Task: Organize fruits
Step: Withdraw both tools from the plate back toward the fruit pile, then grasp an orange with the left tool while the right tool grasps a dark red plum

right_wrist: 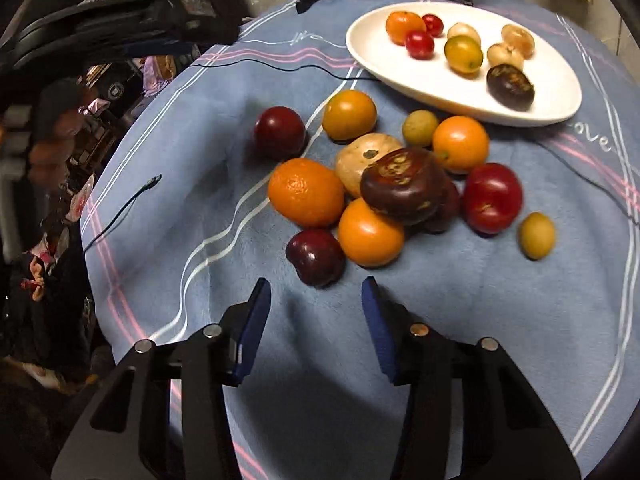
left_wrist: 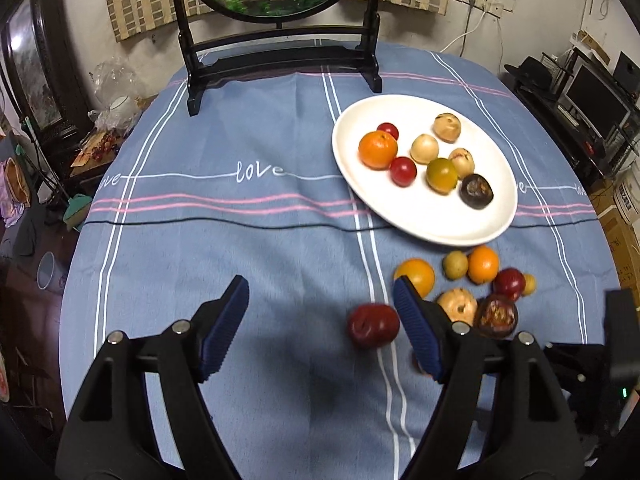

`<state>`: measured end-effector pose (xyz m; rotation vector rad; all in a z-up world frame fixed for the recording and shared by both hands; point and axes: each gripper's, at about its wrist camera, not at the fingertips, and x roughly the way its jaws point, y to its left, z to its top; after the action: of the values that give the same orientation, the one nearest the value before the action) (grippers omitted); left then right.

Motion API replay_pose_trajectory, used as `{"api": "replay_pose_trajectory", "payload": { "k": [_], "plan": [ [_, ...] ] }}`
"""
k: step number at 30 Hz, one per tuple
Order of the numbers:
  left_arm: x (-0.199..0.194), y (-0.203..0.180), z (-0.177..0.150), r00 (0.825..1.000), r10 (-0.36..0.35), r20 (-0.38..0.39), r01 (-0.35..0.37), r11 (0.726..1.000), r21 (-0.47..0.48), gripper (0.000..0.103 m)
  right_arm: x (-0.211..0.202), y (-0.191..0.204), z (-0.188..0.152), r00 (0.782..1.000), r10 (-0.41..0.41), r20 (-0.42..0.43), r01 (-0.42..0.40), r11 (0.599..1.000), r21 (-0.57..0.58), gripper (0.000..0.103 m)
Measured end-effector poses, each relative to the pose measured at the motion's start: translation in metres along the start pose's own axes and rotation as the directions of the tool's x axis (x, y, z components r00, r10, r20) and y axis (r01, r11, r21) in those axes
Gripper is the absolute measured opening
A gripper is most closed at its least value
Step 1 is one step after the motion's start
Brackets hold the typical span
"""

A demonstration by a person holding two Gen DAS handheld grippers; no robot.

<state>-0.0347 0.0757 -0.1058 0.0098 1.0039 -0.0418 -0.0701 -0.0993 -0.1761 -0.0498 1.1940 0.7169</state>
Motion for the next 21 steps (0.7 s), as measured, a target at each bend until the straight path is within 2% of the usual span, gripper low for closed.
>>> {"api": "replay_pose_trajectory", "payload": {
  "k": [4, 7, 10, 13, 17, 21],
  "plan": [
    [-0.003, -0.003, -0.008, 1.000, -0.018, -0.003, 0.018, 1.000, 0.024, 0.078, 0.011, 0.003, 0.006, 0.999, -0.014, 0.032, 0.014, 1.000, 0.018, 0.044],
    [-0.001, -0.008, -0.014, 0.999, -0.031, -0.019, 0.032, 0.998, 0.045, 0.078, 0.011, -0.001, 0.009, 0.999, -0.025, 0.036, 0.023, 0.999, 0.036, 0.032],
    [0.004, -0.014, -0.020, 0.997, -0.057, -0.045, 0.059, 0.996, 0.061, 0.078, 0.005, -0.003, 0.004, 0.999, -0.029, 0.028, 0.029, 0.999, 0.017, 0.031],
    [0.007, -0.023, -0.025, 0.993, -0.100, -0.061, 0.105, 0.991, 0.082, 0.078, -0.014, -0.014, -0.006, 0.999, -0.009, 0.047, 0.006, 0.998, 0.055, 0.031],
    [0.007, -0.058, -0.038, 0.986, -0.154, -0.071, 0.166, 0.961, 0.223, 0.078, -0.037, -0.037, -0.019, 0.997, -0.009, 0.075, -0.001, 0.990, 0.139, 0.031],
    [0.022, -0.092, -0.052, 0.977, -0.184, -0.105, 0.210, 0.908, 0.362, 0.078, -0.048, -0.054, -0.027, 0.996, -0.026, 0.091, 0.006, 0.978, 0.210, 0.031]
  ]
}}
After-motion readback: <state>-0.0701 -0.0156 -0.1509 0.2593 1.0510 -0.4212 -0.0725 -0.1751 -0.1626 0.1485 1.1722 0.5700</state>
